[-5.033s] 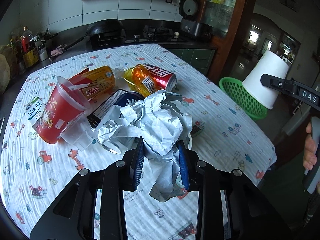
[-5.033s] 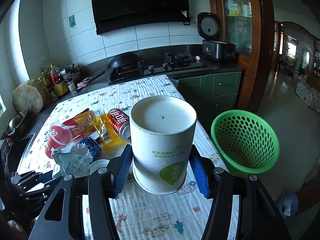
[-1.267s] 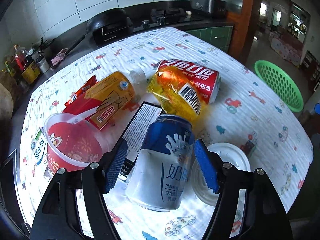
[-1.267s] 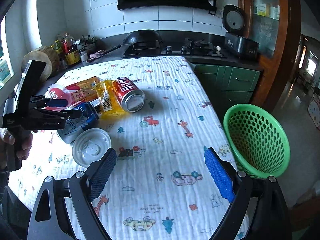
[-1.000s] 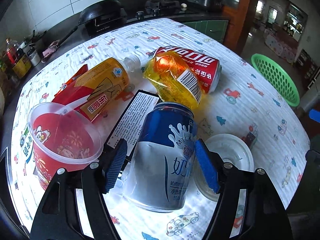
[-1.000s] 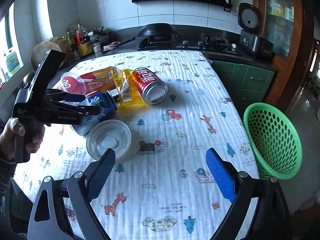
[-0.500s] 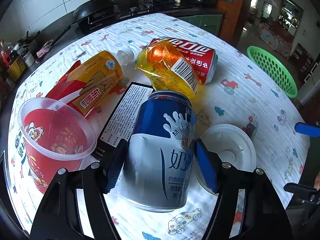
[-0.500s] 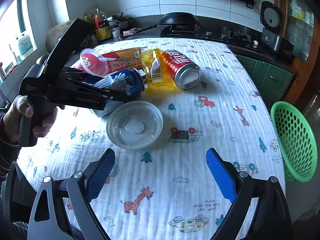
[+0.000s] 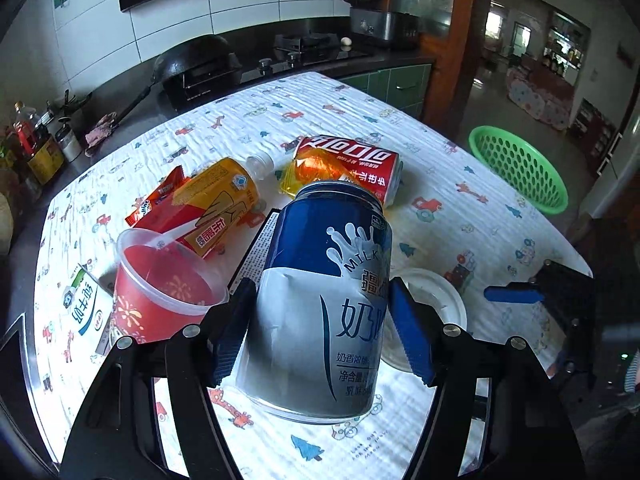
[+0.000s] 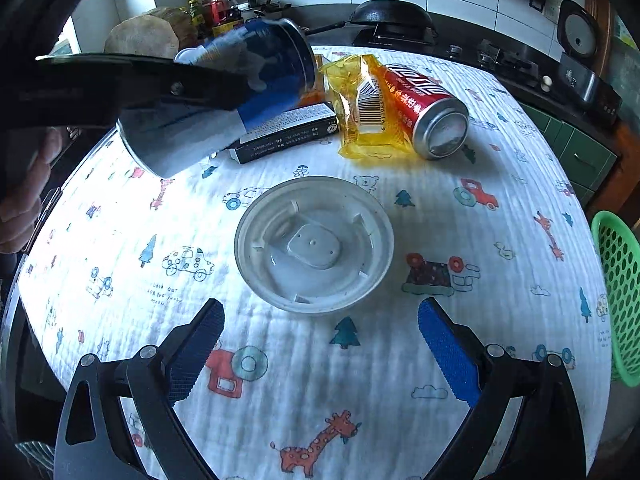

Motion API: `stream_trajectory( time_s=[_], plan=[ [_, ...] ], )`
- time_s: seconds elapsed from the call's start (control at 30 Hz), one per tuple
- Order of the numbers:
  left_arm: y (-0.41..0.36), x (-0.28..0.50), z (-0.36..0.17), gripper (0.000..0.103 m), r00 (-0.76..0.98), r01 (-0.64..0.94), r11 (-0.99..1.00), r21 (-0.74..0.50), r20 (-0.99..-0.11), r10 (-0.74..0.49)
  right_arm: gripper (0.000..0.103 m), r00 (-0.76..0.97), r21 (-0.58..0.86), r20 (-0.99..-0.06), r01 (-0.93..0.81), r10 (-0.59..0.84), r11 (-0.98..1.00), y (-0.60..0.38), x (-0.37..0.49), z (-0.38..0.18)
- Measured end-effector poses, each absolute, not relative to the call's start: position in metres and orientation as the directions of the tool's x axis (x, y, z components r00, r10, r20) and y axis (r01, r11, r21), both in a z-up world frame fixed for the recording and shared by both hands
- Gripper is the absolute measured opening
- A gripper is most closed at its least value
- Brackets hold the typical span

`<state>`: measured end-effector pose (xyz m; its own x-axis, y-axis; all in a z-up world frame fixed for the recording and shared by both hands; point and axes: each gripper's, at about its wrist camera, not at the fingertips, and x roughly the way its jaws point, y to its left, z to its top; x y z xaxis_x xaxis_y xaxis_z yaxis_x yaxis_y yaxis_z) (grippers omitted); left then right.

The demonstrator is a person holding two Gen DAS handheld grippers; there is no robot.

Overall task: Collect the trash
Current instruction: 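Grasp the white plastic lid with the right gripper and lift it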

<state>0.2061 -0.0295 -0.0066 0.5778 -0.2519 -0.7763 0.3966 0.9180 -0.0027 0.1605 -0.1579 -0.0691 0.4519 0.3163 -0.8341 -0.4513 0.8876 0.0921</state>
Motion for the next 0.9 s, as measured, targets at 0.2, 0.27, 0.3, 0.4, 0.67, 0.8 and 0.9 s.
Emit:
stream_trajectory(
  time_s=[0.2,0.27,0.3,0.4,0.67,0.8,0.9],
  plan=[
    [-0.013,0.201,0.007,0.066,0.596,0.382,0.924,-0.01,-0.762,-0.254,0.095,0.435,0.075,-0.851,-0.456,0.296,0.887,-0.146,0.176,-0.08],
    [-0.01,0.2,0.009,0.066,0.602,0.378,0.926,-0.002,-0.76,-0.247,0.095,0.426,0.079,-0.854,-0.459,0.297,0.885,-0.145,0.18,-0.083],
    [-0.009,0.2,0.009,0.066,0.603,0.378,0.926,0.002,-0.759,-0.245,0.095,0.424,0.08,-0.855,-0.459,0.297,0.885,-0.144,0.182,-0.083],
    [-0.004,0.2,0.01,0.066,0.605,0.37,0.929,0.003,-0.76,-0.238,0.095,0.422,0.074,-0.858,-0.466,0.294,0.882,-0.14,0.186,-0.085],
    [0.007,0.2,0.01,0.066,0.609,0.351,0.936,0.01,-0.762,-0.22,0.095,0.421,0.062,-0.858,-0.481,0.293,0.874,-0.131,0.2,-0.086],
    [0.009,0.2,0.009,0.066,0.608,0.347,0.938,0.008,-0.763,-0.218,0.095,0.415,0.1,-0.852,-0.47,0.319,0.877,-0.129,0.204,-0.086],
    [0.009,0.2,0.009,0.067,0.61,0.347,0.938,0.012,-0.762,-0.216,0.09,0.414,0.108,-0.85,-0.467,0.325,0.878,-0.13,0.204,-0.085]
  ],
)
